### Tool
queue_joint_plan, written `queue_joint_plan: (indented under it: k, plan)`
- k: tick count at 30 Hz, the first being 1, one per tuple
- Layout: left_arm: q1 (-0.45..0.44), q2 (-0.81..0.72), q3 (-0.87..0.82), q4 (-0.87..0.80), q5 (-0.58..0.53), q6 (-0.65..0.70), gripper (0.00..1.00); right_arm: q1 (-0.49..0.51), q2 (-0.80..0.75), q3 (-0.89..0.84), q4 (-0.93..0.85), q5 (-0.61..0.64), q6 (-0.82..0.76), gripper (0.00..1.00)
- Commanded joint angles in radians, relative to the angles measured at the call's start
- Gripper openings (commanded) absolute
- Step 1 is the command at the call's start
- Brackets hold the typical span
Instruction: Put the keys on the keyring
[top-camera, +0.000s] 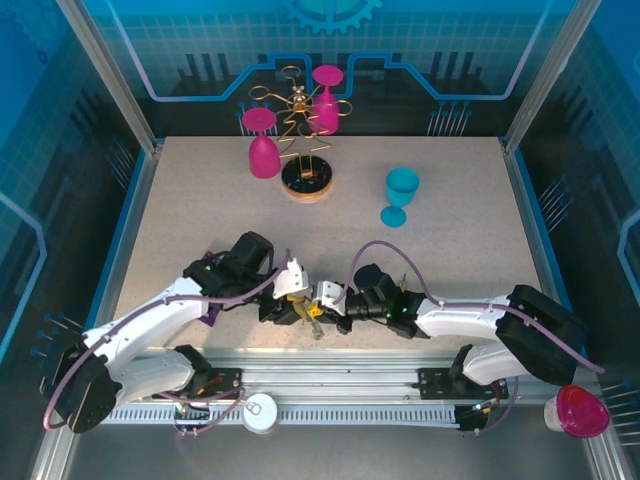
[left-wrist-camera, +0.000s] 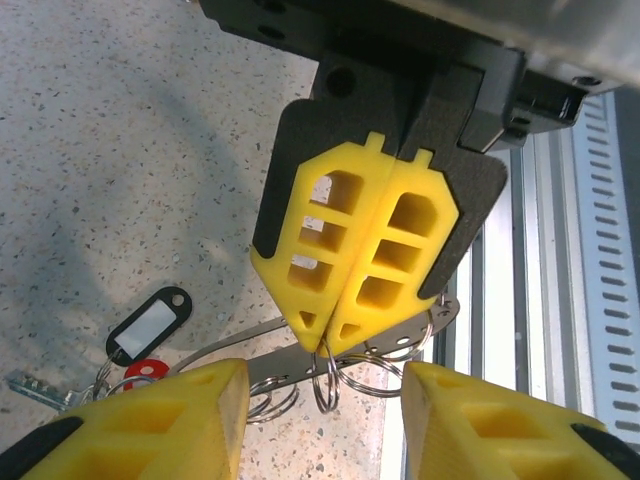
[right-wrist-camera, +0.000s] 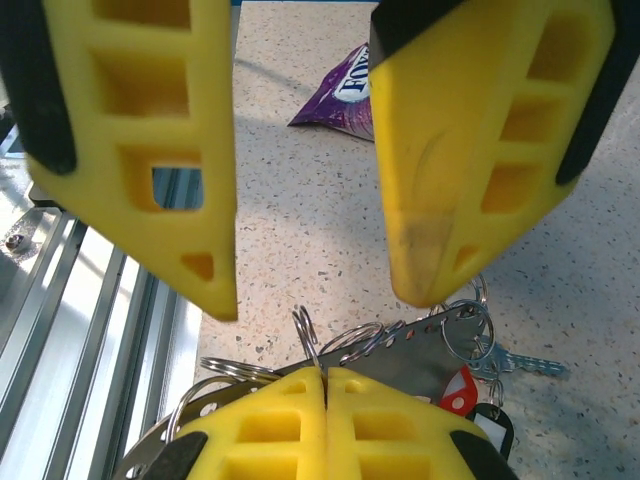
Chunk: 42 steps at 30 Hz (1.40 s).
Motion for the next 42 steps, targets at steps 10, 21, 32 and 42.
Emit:
queue_joint_plan:
  k: [10, 21, 32, 42]
  plan:
    - [-0.015, 0.051, -0.037, 0.041, 0.031, 0.086, 0.32, -0.007, -0.034, 0.037, -0.011, -0.029, -0.003, 0.0]
    - [-0.019, 0.026, -0.063, 0.044, -0.019, 0.06, 0.34, -0.011, -0.034, 0.027, 0.009, -0.028, 0.019, 0.0]
    - [-0.006, -0.015, -0.121, 0.12, -0.012, 0.013, 0.32, -0.024, -0.024, -0.007, 0.074, -0.05, 0.046, 0.0]
    - [0.013, -0.058, -0.127, 0.146, 0.011, -0.013, 0.29, -0.023, -0.015, 0.001, 0.032, -0.043, 0.023, 0.0]
